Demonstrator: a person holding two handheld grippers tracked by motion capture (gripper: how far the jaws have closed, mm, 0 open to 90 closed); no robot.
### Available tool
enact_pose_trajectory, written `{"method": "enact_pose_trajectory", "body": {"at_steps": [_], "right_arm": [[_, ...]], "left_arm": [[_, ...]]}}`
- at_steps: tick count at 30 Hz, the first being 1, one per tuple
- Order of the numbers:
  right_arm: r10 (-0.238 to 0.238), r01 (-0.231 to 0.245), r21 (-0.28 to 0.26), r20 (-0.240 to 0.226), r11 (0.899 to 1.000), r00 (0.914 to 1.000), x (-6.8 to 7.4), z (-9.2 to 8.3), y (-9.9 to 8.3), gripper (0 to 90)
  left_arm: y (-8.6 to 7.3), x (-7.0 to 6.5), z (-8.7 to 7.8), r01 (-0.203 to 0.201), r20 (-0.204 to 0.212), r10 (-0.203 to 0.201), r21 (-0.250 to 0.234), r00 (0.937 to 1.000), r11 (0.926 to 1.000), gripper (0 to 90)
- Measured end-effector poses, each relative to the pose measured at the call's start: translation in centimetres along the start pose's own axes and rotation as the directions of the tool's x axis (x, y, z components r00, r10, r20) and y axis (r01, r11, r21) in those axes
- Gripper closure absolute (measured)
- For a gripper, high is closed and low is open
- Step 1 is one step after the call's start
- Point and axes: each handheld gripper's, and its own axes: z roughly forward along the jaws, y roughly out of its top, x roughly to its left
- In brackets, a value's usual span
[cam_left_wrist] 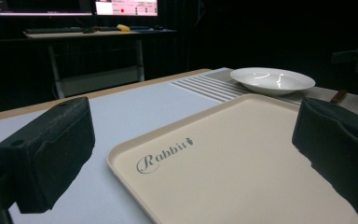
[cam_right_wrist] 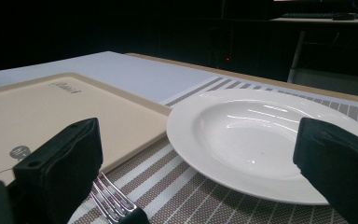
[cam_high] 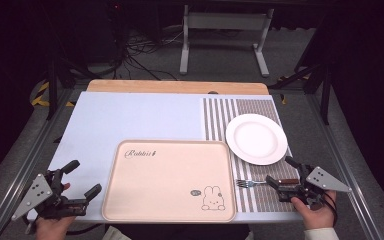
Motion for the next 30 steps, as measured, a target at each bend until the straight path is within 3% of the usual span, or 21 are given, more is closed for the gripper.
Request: {"method": "enact_pose_trajectory", "body": {"at_steps": [18, 23, 30], "right_arm": [[0.000, 0.000, 0.001, -0.012, 1.000, 0.9999, 0.0, 0.1, 0.1, 2.2], [0.005, -0.005, -0.002, -0.027, 1.000, 0.9996, -0.2, 0.5, 0.9, 2.0], [-0.039, 0.041, 0.057, -0.034, 0.998, 0.9987, -0.4, 1.6, 2.3, 2.0]], "left_arm": [[0.0, 0.1, 0.0, 0.003, 0.000, -0.003, -0.004, 1.0000, 1.0000, 0.0], [-0.1, 0.0, 0.0, 0.006, 0.000, -0.006, 0.001, 1.0000, 1.0000, 0.1], [-0.1, 0.0, 0.0, 0.009, -0.004, -0.009, 0.002, 1.0000, 1.0000, 0.0]]}}
